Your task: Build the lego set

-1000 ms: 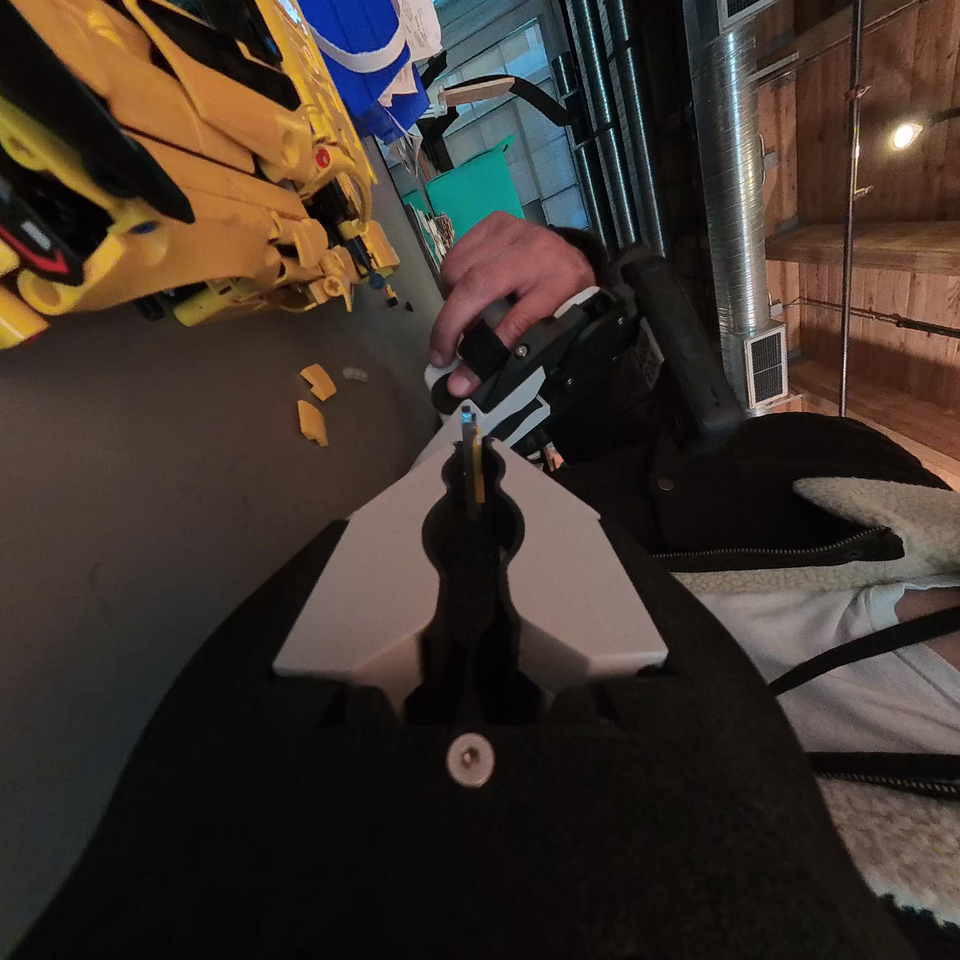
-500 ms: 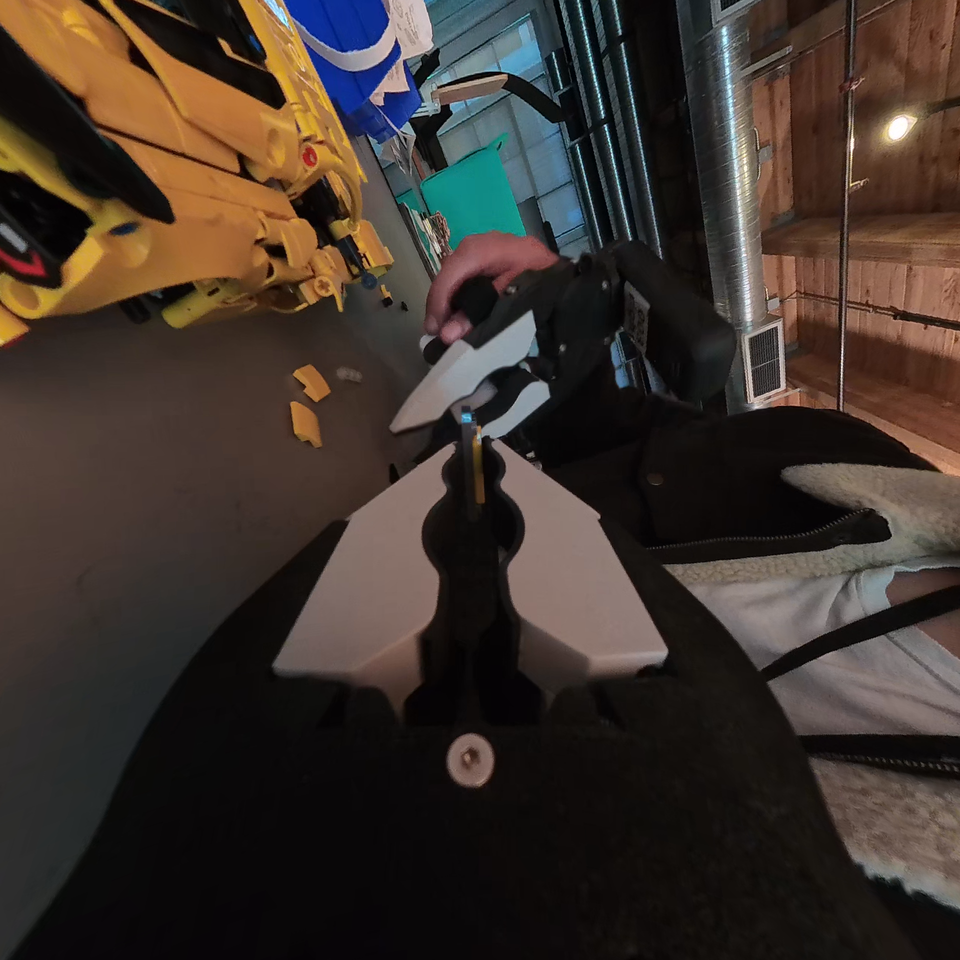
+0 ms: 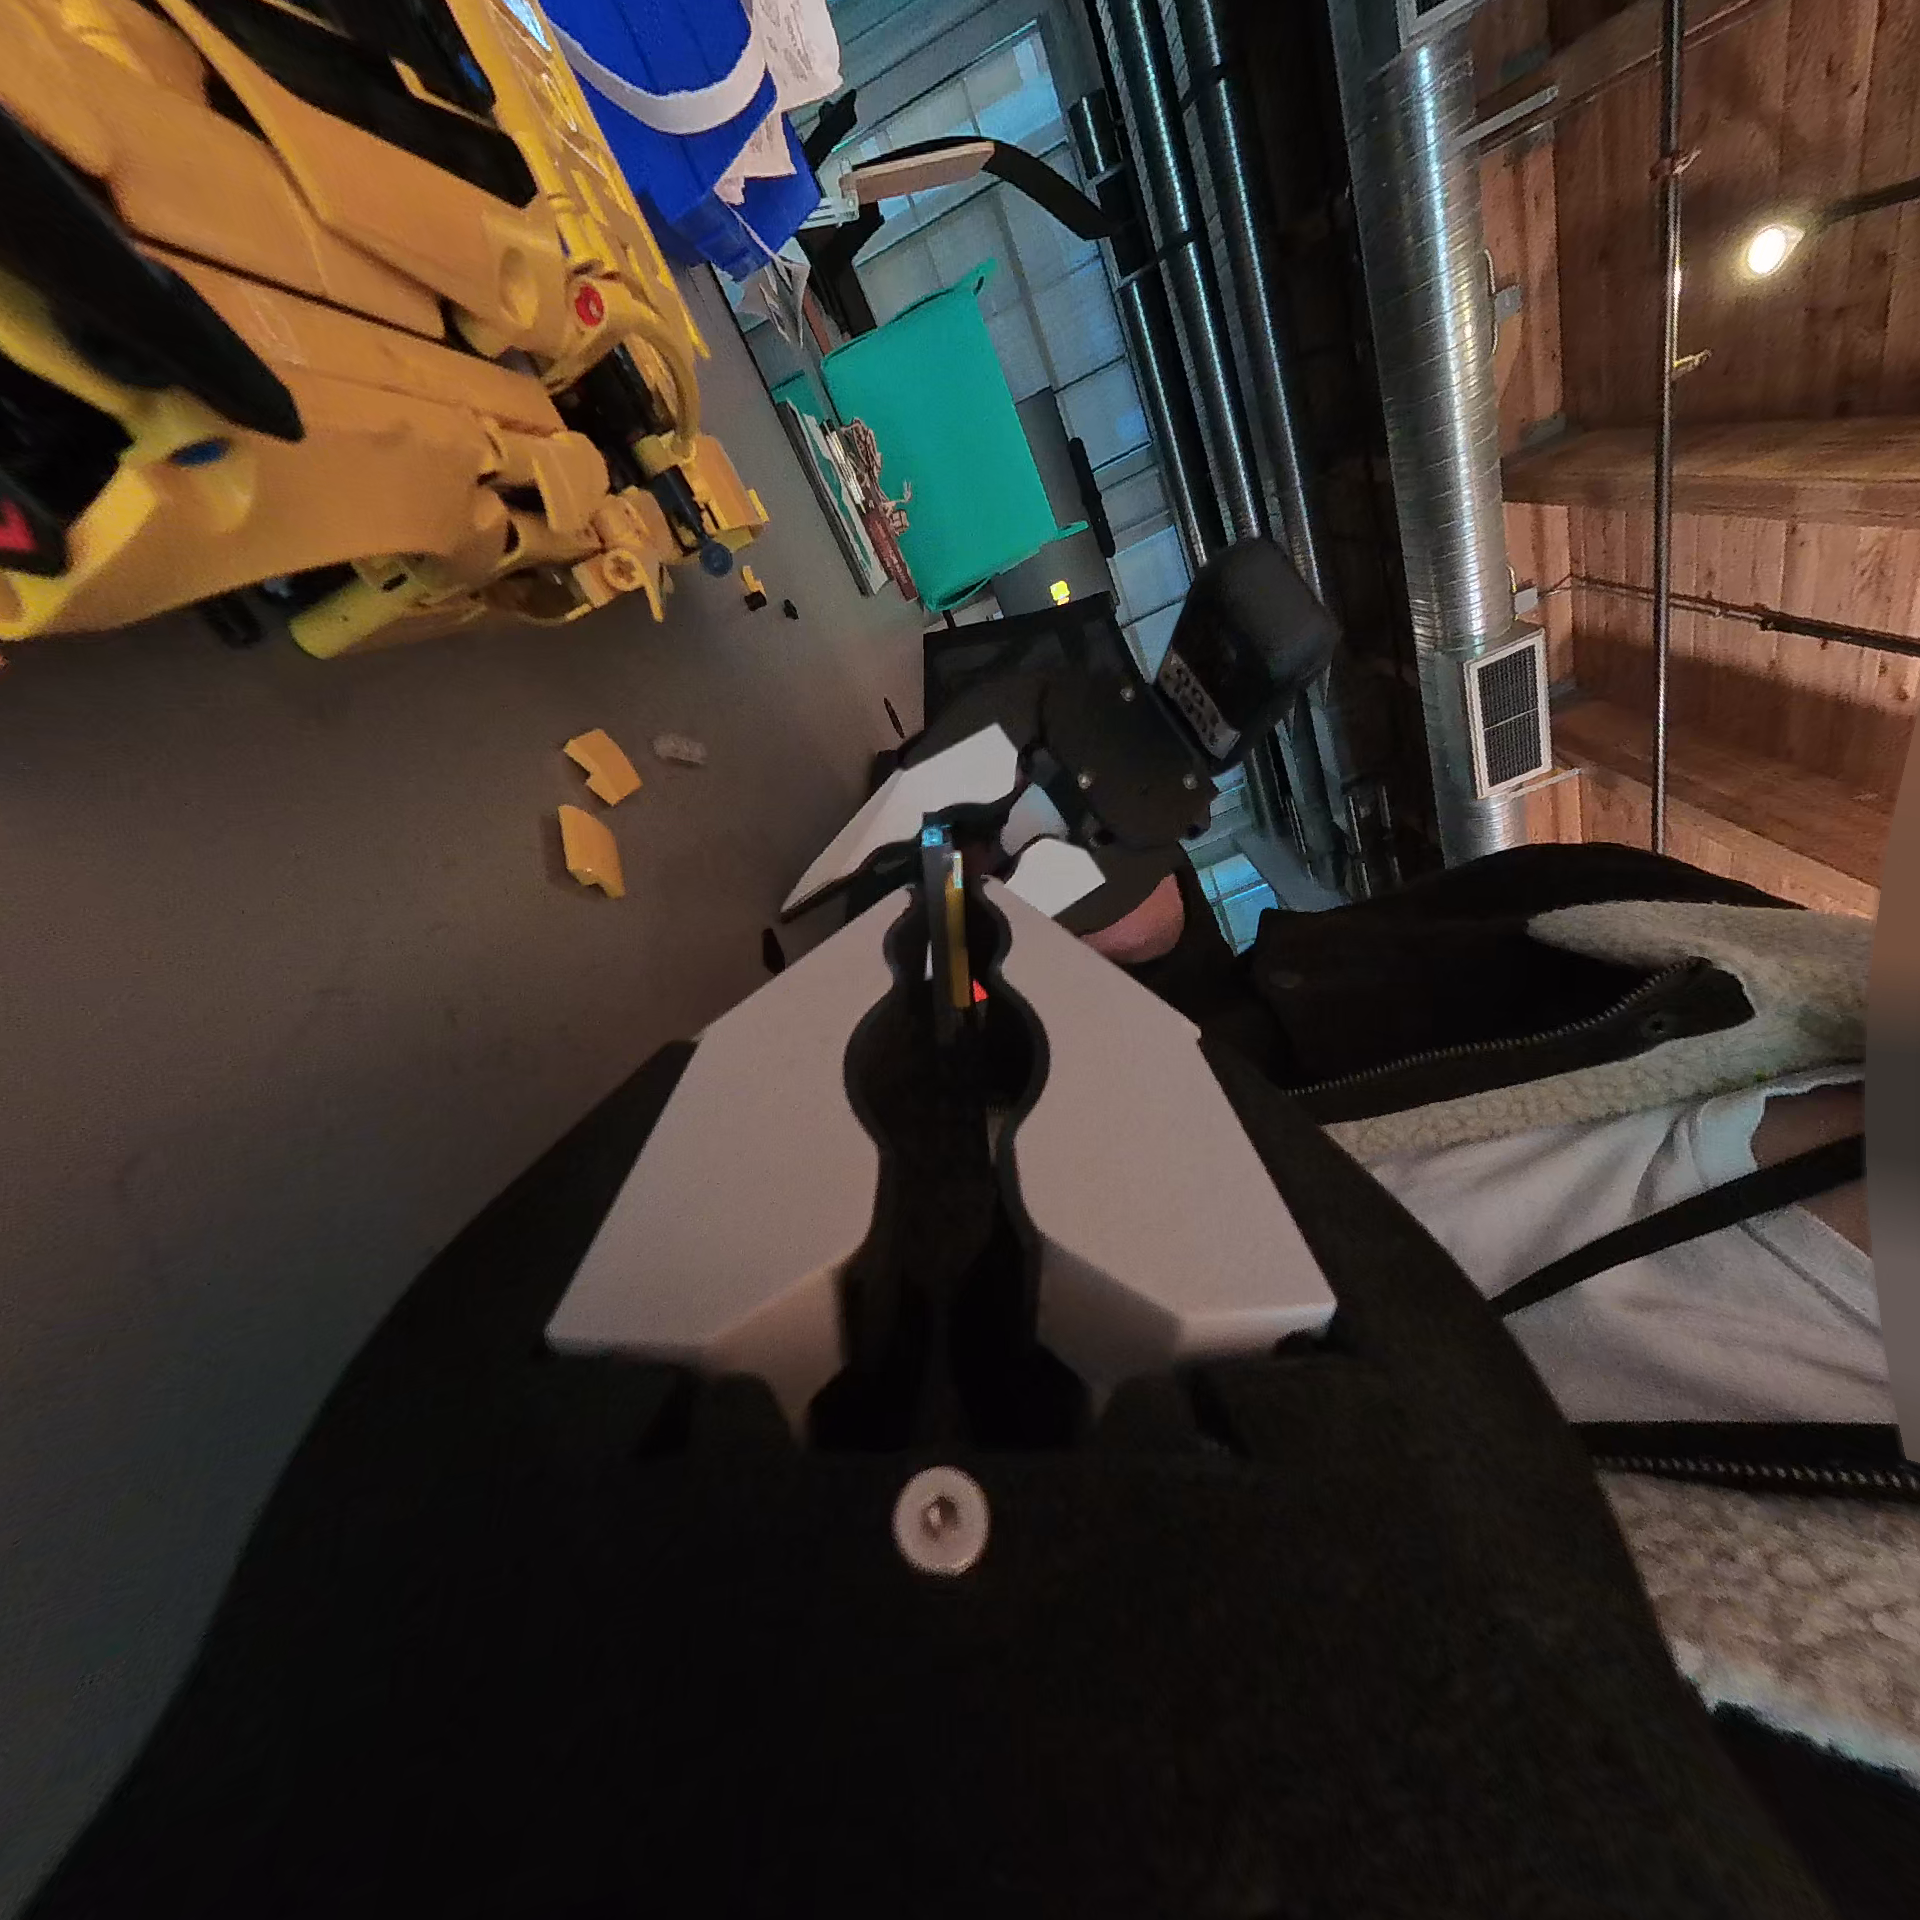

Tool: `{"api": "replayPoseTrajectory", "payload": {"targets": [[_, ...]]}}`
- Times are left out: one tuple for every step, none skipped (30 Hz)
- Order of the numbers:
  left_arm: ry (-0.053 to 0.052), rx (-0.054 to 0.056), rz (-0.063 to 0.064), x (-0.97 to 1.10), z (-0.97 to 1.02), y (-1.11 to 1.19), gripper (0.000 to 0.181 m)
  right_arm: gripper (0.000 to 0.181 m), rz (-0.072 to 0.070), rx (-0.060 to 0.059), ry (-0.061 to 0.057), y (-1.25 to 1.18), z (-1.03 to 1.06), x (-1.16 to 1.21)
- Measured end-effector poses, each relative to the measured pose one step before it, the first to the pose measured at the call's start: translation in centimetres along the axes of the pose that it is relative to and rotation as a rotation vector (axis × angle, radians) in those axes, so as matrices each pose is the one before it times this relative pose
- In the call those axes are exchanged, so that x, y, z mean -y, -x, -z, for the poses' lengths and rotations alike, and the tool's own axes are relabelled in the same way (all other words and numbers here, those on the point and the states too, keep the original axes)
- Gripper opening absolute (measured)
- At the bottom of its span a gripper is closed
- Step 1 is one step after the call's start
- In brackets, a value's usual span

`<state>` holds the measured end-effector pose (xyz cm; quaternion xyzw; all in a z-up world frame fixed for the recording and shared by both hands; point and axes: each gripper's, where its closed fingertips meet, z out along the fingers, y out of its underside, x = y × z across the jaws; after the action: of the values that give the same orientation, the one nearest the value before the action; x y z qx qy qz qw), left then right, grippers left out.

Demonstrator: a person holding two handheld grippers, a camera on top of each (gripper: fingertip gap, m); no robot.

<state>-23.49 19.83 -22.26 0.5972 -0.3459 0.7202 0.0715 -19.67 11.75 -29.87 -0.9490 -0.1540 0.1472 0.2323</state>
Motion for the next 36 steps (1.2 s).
{"api": "replayPoseTrajectory", "payload": {"targets": [[0.0005, 0.0009, -0.0002, -0.01, -0.01, 0.014, 0.005, 0.025, 0.0049, -0.0012, 0.008, 0.172, -0.198, -0.029], [-0.0001, 0.0006, 0.0, 0.001, -0.001, 0.009, 0.005, 0.024, 0.0069, -0.0139, -0.0015, -0.106, -0.074, 0.121], [-0.0008, -0.0002, 0.0001, 0.014, 0.008, -0.003, 0.005, 0.024, 0.0073, -0.0039, 0.0022, -0.037, -0.068, 0.091], [-0.0006, -0.0004, 0.0001, 0.011, 0.009, -0.006, 0.005, 0.023, -0.0009, 0.0044, -0.0003, 0.024, -0.069, 0.12], [0.0005, -0.0004, 0.0002, -0.014, -0.003, -0.01, 0.005, 0.023, -0.0059, 0.0104, -0.0024, 0.089, -0.074, 0.154], [0.0014, 0.0, -0.0003, -0.017, -0.012, 0.004, 0.005, 0.024, -0.0002, 0.0145, -0.0039, 0.189, -0.108, 0.164], [0.0014, 0.0002, -0.0008, -0.021, -0.011, -0.014, 0.005, 0.023, 0.0053, 0.0054, -0.0033, 0.119, -0.133, 0.161], [0.0004, 0.0, -0.0005, -0.008, -0.004, -0.009, 0.005, 0.023, 0.0116, -0.0072, 0.001, -0.019, -0.095, 0.133], [-0.0001, -0.0007, -0.0001, -0.007, -0.006, -0.012, 0.005, 0.023, 0.0191, -0.0069, 0.0025, 0.01, -0.099, 0.132], [0.0002, -0.0007, 0.0, -0.003, 0.002, -0.01, 0.005, 0.023, 0.0191, -0.0068, 0.0036, 0.028, -0.09, 0.095], [0.0003, -0.0003, -0.0004, -0.008, -0.004, -0.014, 0.005, 0.022, 0.0171, -0.0065, 0.0048, -0.004, -0.065, 0.076], [0.0002, -0.0003, -0.0006, 0.001, 0.001, -0.009, 0.005, 0.023, 0.0252, -0.0047, 0.0034, 0.045, -0.066, 0.063], [0.0003, -0.0007, -0.0007, -0.008, -0.004, -0.017, 0.005, 0.022, 0.033, -0.0152, 0.0052, -0.088, -0.031, -0.002], [0.0004, -0.0006, -0.0009, -0.009, -0.004, -0.014, 0.005, 0.023, 0.0411, -0.0166, 0.0076, -0.107, 0.006, -0.017], [0.0005, -0.0004, -0.0007, -0.013, -0.009, -0.024, 0.005, 0.023, 0.0465, -0.015, 0.0027, -0.045, 0.044, 0.025], [0.0008, -0.0005, -0.0003, -0.014, -0.008, -0.005, 0.005, 0.023, 0.0402, -0.0261, -0.0019, -0.241, 0.133, 0.048], [0.0008, -0.0003, -0.0006, -0.015, 0.0, -0.013, 0.005, 0.023, 0.0379, -0.0108, -0.0097, -0.089, 0.158, 0.198], [0.0005, -0.0001, -0.0009, -0.014, -0.009, -0.019, 0.005, 0.023, 0.0283, 0.0045, -0.0096, 0.097, 0.118, 0.191], [0.0002, 0.0004, -0.0008, 0.001, 0.001, 0.003, 0.005, 0.023, 0.0209, -0.0005, -0.0011, -0.071, 0.064, 0.06], [0.0, 0.0005, -0.0004, -0.003, -0.006, -0.003, 0.005, 0.024, 0.0264, 0.0097, 0.0029, 0.034, 0.006, 0.012], [0.0001, 0.0001, -0.0001, -0.002, 0.001, 0.002, 0.005, 0.024, 0.028, 0.0111, 0.0021, 0.125, -0.075, -0.036], [0.0007, 0.0005, 0.0, -0.012, -0.009, 0.007, 0.005, 0.024, 0.0223, -0.0049, 0.0123, -0.136, -0.129, -0.203], [0.0009, 0.0008, -0.0001, -0.014, -0.008, 0.012, 0.005, 0.024, 0.0197, 0.0015, 0.0122, -0.024, -0.152, -0.179], [0.0007, 0.0005, -0.0002, -0.012, -0.009, 0.008, 0.005, 0.024, 0.0131, 0.0069, 0.0001, 0.111, -0.138, -0.043], [0.0005, 0.0003, -0.0002, -0.003, 0.003, -0.003, 0.005, 0.023, 0.0036, -0.0005, -0.0051, -0.022, -0.073, 0.059], [0.0003, 0.0006, -0.0001, -0.007, -0.012, 0.009, 0.005, 0.023, -0.0013, 0.0038, -0.0064, 0.014, -0.05, 0.112], [0.0006, 0.0001, 0.0001, -0.008, 0.004, 0.001, 0.005, 0.021, -0.0018, 0.0075, -0.003, 0.079, -0.073, 0.047], [0.0009, 0.0001, 0.0001, -0.01, -0.015, 0.003, 0.005, 0.02, -0.0033, 0.0032, -0.0041, -0.001, -0.05, 0.064], [0.0015, 0.0, -0.0005, -0.027, -0.01, -0.01, 0.005, 0.018, -0.0005, 0.0067, -0.0032, 0.063, -0.044, 0.057], [0.002, -0.0001, -0.0007, -0.036, -0.02, -0.009, 0.005, 0.015, 0.0023, 0.0105, -0.0041, 0.139, -0.048, 0.054], [0.0022, -0.0001, -0.0007, -0.033, -0.027, -0.006, 0.005, 0.015, 0.0031, -0.0016, -0.0028, -0.023, -0.022, 0.046], [0.0019, -0.0002, -0.0007, -0.026, -0.015, -0.009, 0.005, 0.015, 0.0043, 0.0001, -0.0003, -0.007, -0.011, 0.023], [0.0009, -0.0008, 0.0, -0.015, -0.007, -0.011, 0.005, 0.014, 0.0066, 0.0002, 0.0021, -0.001, 0.003, -0.004], [-0.0001, -0.0015, 0.0006, 0.001, -0.001, -0.025, 0.005, 0.014, 0.0097, -0.0069, 0.0051, -0.116, 0.044, -0.058], [-0.0008, -0.0012, 0.0006, 0.008, 0.009, -0.012, 0.005, 0.014, 0.0116, -0.0126, 0.0053, -0.202, 0.059, -0.078], [-0.0004, -0.001, 0.0005, 0.009, 0.004, -0.005, 0.005, 0.014, 0.011, -0.0078, 0.0012, -0.123, 0.046, -0.068]]}}
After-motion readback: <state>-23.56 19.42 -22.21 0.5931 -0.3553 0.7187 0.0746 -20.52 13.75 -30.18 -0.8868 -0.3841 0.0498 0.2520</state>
